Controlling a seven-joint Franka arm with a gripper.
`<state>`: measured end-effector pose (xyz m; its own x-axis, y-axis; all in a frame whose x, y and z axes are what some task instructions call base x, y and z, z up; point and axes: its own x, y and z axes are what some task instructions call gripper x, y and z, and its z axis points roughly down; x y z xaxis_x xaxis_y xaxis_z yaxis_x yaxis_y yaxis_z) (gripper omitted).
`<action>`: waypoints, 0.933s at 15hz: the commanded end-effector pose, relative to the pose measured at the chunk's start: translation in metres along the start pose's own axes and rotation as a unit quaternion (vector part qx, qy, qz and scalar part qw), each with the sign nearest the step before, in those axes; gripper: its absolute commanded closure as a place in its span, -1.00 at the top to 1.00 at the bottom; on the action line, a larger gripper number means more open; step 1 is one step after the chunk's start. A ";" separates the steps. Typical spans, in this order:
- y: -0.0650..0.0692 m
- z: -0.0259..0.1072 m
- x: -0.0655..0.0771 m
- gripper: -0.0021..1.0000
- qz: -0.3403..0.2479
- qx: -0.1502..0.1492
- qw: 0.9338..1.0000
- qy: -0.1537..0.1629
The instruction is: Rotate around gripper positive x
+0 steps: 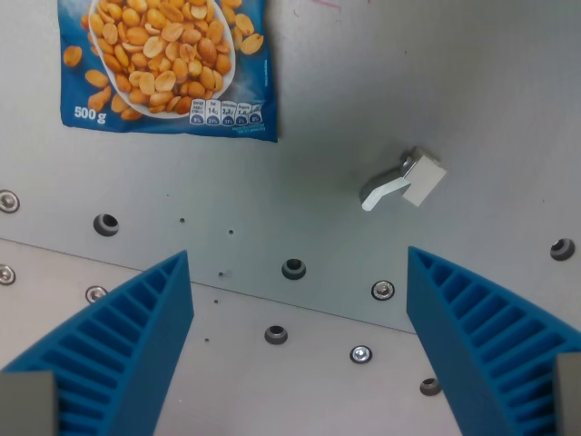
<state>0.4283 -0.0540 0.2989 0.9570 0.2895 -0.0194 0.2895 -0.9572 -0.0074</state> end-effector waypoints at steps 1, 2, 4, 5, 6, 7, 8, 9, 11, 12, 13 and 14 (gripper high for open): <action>0.000 -0.003 0.000 1.00 0.000 0.005 1.000 0.003; 0.000 -0.003 0.000 1.00 0.000 0.012 1.000 0.003; 0.000 -0.003 0.000 1.00 0.000 0.025 1.000 0.003; 0.000 -0.003 0.000 1.00 0.000 0.032 0.999 0.003; 0.000 -0.003 0.000 1.00 0.000 0.039 0.999 0.003; 0.000 -0.003 0.000 1.00 0.000 0.045 0.999 0.003; 0.000 -0.003 0.000 1.00 0.000 0.052 0.999 0.003; 0.000 -0.003 0.000 1.00 0.000 0.059 0.998 0.003; 0.000 -0.003 0.000 1.00 0.000 0.072 0.997 0.003; 0.000 -0.003 0.000 1.00 0.000 0.079 0.997 0.003; 0.000 -0.003 0.000 1.00 0.000 0.085 0.996 0.003; 0.000 -0.003 0.000 1.00 0.000 0.092 0.996 0.003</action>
<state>0.4274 -0.0493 0.2975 0.9613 0.2749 -0.0157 0.2742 -0.9609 -0.0387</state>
